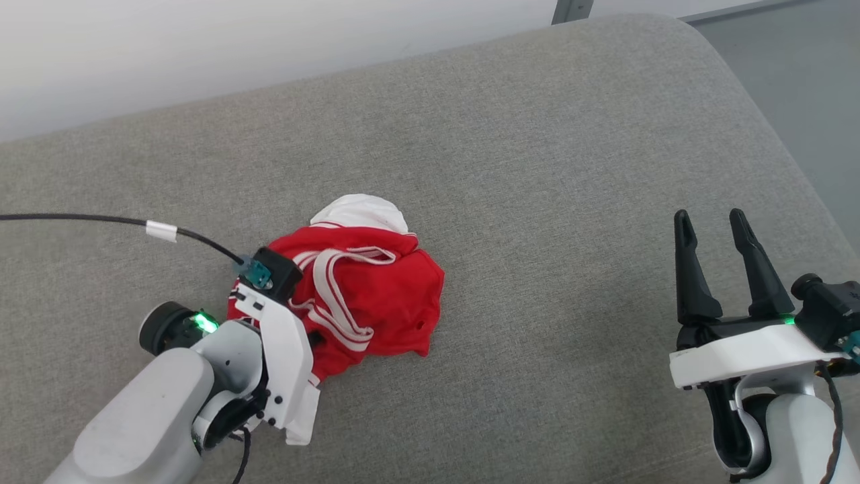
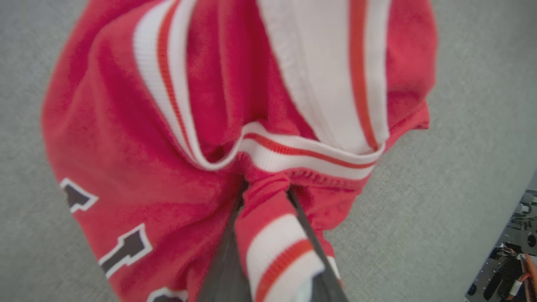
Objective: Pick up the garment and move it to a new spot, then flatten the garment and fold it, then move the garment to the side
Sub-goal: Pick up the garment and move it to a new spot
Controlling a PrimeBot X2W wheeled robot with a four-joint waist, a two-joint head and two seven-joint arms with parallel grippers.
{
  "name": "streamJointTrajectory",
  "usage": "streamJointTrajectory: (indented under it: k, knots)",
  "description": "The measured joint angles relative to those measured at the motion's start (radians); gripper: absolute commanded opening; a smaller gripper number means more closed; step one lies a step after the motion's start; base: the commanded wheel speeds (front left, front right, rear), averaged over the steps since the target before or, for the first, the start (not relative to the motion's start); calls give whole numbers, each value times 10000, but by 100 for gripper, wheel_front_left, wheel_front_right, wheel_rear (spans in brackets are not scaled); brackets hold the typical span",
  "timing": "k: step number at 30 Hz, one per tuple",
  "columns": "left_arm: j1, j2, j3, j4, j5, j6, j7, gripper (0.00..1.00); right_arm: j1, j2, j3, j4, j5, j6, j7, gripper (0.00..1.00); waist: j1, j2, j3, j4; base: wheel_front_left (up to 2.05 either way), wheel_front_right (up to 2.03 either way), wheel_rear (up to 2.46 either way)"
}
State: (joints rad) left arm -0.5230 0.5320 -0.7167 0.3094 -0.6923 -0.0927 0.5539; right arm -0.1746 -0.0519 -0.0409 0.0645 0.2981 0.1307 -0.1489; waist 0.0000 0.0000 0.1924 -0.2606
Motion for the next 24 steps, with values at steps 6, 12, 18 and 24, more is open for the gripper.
streamJointTrajectory:
  k: [6, 12, 18, 24]
  knots:
    - [-169, -324, -228, 926, -50, -182, -268, 0, -63, 0, 36, 98, -2, 0, -48, 100, 0, 0, 41, 77, 0, 0, 0]
    - [-319, -531, -368, 1321, -305, -301, -815, 100, -107, -8, 38, 161, -15, 0, -71, 100, 0, 0, -118, 249, 0, 0, 0]
    - [-314, -291, -274, 1007, -449, -309, -1467, 100, -70, -117, 8, 113, -12, 0, -10, 100, 0, 0, -440, 478, 0, 0, 0]
    - [-18, 88, 286, 238, -558, -130, -2522, 100, 182, -255, -38, 50, -12, 0, 184, 100, 0, 0, -914, 886, 0, 0, 0]
